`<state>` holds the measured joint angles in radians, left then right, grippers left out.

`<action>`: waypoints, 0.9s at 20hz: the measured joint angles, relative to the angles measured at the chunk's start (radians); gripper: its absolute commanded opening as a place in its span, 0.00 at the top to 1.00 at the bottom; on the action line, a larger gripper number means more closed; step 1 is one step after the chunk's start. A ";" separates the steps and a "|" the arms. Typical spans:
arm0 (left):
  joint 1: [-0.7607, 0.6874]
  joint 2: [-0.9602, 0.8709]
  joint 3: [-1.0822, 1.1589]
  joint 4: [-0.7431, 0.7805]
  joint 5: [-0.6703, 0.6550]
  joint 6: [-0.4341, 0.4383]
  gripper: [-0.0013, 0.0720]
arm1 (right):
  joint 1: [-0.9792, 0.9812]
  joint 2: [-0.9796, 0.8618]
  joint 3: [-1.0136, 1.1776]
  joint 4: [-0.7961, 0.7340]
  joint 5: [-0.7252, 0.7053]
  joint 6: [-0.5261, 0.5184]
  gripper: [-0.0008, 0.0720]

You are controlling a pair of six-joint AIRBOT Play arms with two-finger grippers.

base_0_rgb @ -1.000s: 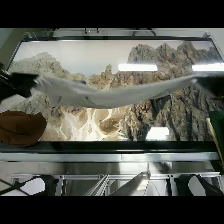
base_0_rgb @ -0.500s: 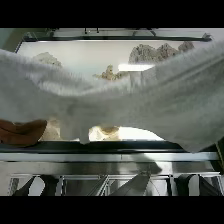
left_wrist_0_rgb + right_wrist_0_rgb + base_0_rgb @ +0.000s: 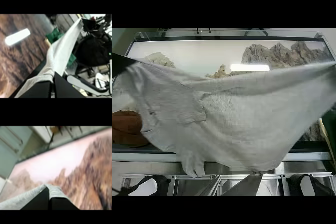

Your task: Fold the shirts.

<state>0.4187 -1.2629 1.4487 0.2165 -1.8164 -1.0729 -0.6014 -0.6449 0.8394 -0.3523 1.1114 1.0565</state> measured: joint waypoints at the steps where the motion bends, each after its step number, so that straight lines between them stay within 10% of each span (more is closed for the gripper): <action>1: -0.042 -0.071 0.000 0.057 0.021 0.000 0.96 | 0.040 -0.051 -0.048 -0.007 -0.036 -0.019 0.96; 8: -0.146 -0.554 0.090 0.229 0.146 0.027 0.97 | 0.232 -0.568 -0.096 0.180 -0.253 -0.307 0.96; 18: -0.121 -0.842 0.483 0.259 0.147 -0.072 0.97 | 0.169 -1.020 0.241 0.364 0.019 -0.459 0.96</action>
<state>0.2981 -2.1044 1.9316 0.4751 -1.6695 -1.1450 -0.4320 -1.6646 1.0801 0.0113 1.1309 0.5972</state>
